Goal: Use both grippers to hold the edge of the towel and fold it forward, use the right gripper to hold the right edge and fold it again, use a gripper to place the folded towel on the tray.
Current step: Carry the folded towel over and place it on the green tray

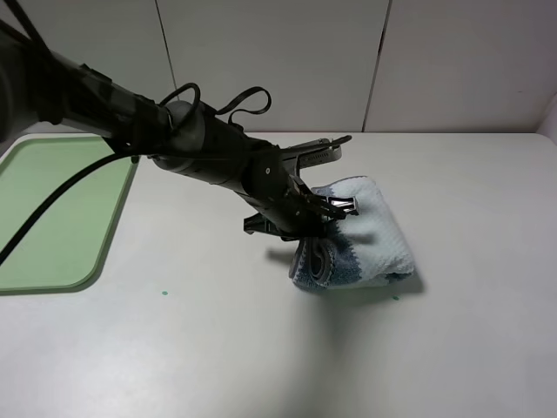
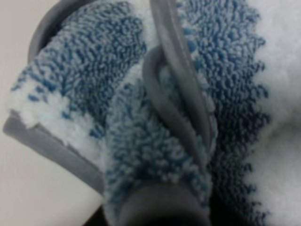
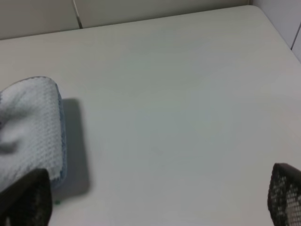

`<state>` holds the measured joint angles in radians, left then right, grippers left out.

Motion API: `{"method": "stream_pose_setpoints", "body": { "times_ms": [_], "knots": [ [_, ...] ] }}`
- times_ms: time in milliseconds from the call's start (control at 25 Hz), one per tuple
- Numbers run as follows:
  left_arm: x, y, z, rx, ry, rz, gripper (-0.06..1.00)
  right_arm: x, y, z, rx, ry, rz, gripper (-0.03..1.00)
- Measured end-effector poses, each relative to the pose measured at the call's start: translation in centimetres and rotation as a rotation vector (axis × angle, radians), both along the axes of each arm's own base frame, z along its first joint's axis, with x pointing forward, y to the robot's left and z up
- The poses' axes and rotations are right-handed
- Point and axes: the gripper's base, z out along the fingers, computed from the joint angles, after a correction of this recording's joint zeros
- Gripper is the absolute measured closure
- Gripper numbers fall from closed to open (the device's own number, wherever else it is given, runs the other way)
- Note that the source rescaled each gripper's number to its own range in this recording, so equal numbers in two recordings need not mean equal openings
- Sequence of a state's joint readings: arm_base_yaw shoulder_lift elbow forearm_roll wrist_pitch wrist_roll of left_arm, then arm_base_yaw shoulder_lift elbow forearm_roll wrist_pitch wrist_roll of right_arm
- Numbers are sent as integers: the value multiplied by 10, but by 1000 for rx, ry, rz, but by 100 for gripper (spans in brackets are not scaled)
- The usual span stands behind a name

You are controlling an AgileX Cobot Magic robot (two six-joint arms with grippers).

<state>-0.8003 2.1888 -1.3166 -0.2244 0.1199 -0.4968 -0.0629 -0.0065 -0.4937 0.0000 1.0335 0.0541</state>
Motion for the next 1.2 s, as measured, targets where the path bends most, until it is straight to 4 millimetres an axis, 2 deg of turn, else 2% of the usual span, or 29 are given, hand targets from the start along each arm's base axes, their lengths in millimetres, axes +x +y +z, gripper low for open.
{"method": "stream_pose_setpoints", "body": {
  "times_ms": [440, 640, 1200],
  "knots": [
    [-2, 12, 27, 91, -9, -84, 76, 0, 0, 0, 0, 0, 0, -3],
    [0, 21, 45, 122, -28, -103, 76, 0, 0, 0, 0, 0, 0, -3],
    [18, 70, 85, 260, -65, -99, 76, 0, 0, 0, 0, 0, 0, -3]
  ]
}}
